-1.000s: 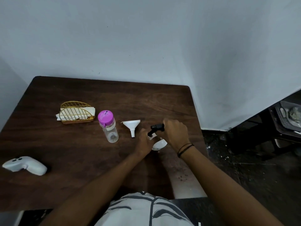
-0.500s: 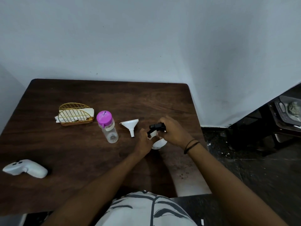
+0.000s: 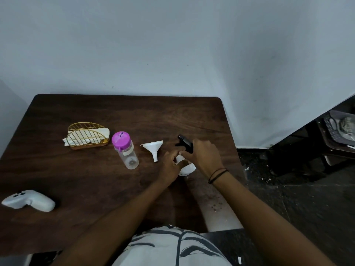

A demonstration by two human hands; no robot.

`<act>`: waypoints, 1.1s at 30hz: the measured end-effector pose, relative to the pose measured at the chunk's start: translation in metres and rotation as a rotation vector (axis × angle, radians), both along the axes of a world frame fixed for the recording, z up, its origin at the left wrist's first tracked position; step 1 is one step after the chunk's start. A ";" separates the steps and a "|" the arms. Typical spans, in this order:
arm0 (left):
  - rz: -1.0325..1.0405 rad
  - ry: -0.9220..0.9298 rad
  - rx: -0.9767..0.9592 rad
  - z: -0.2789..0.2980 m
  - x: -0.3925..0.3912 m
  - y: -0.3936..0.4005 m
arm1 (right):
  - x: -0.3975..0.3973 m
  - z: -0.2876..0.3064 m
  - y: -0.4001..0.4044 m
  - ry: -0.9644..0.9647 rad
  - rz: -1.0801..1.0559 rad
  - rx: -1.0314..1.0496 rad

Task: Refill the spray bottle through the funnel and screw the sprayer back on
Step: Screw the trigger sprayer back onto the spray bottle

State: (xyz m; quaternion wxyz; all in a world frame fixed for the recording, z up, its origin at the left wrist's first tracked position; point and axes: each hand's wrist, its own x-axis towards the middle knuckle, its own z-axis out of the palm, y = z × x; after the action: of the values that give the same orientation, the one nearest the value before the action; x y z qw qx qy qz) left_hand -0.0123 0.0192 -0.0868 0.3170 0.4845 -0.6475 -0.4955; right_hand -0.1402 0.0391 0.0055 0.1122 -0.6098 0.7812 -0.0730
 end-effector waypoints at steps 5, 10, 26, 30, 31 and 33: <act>0.007 -0.063 0.006 -0.002 0.000 -0.004 | 0.012 -0.004 0.005 0.147 -0.103 -0.114; -0.024 -0.074 -0.014 -0.001 0.001 -0.004 | -0.001 -0.010 0.014 -0.305 0.103 -0.165; -0.029 -0.152 -0.103 0.000 0.002 0.004 | -0.007 -0.016 0.029 -0.428 0.139 -0.167; 0.000 -0.222 -0.171 0.002 -0.002 0.009 | -0.006 -0.024 0.031 -0.559 0.005 -0.286; 0.004 -0.229 -0.172 0.003 -0.003 0.009 | -0.004 -0.025 0.030 -0.569 -0.006 -0.317; -0.017 -0.248 -0.159 0.005 -0.003 0.009 | -0.004 -0.027 0.028 -0.601 -0.012 -0.328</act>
State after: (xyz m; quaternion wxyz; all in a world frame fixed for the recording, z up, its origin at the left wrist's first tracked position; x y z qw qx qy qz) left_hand -0.0151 0.0277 -0.0820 0.2679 0.5098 -0.7230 -0.3817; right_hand -0.1444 0.0675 -0.0220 0.2373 -0.5665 0.6946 -0.3746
